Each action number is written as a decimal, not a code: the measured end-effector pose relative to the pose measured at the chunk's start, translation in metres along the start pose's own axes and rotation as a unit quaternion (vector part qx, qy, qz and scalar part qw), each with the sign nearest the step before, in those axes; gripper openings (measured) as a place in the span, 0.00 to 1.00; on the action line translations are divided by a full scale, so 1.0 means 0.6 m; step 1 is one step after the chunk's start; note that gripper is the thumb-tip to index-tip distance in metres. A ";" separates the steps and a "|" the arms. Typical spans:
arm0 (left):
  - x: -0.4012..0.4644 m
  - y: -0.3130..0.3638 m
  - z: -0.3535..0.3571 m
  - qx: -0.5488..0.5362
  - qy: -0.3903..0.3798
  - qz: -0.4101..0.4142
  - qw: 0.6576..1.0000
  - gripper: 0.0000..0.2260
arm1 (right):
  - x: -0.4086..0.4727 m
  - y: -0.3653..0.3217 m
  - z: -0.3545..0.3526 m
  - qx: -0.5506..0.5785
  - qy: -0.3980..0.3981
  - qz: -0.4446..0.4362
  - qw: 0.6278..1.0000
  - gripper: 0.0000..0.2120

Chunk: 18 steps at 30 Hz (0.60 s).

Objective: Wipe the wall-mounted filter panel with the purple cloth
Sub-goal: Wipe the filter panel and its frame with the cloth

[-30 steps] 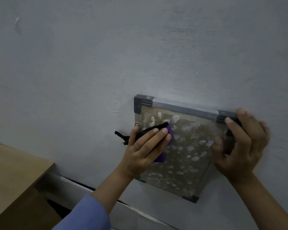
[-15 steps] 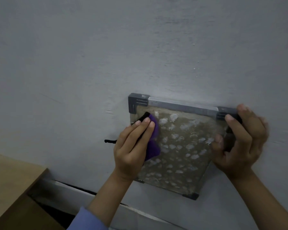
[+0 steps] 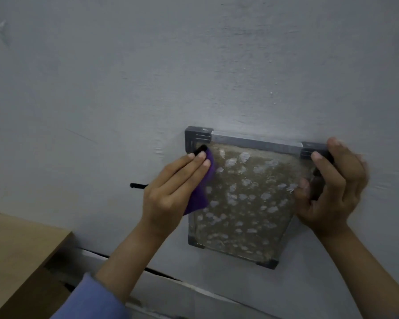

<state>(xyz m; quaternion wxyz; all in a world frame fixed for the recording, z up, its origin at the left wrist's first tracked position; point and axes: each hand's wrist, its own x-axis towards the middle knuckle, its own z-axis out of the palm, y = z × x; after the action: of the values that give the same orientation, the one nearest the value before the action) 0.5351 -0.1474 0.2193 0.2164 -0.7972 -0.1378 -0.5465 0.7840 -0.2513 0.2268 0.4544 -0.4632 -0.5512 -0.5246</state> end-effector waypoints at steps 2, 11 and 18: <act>-0.007 0.007 0.011 -0.010 -0.019 0.000 1.000 0.16 | -0.001 0.001 0.001 0.000 -0.001 0.000 1.000 0.16; -0.020 0.004 -0.021 -0.057 -0.097 0.075 0.991 0.14 | 0.001 -0.005 -0.002 -0.010 -0.011 0.011 1.000 0.15; 0.016 -0.015 0.000 -0.049 -0.051 0.064 0.995 0.14 | 0.017 0.011 -0.020 -0.032 -0.066 -0.035 0.997 0.21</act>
<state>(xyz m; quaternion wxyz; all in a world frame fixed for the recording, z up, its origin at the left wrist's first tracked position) 0.5347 -0.1397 0.2298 0.2043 -0.8407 -0.0704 -0.4965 0.7890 -0.2627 0.2382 0.3831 -0.4920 -0.5786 -0.5256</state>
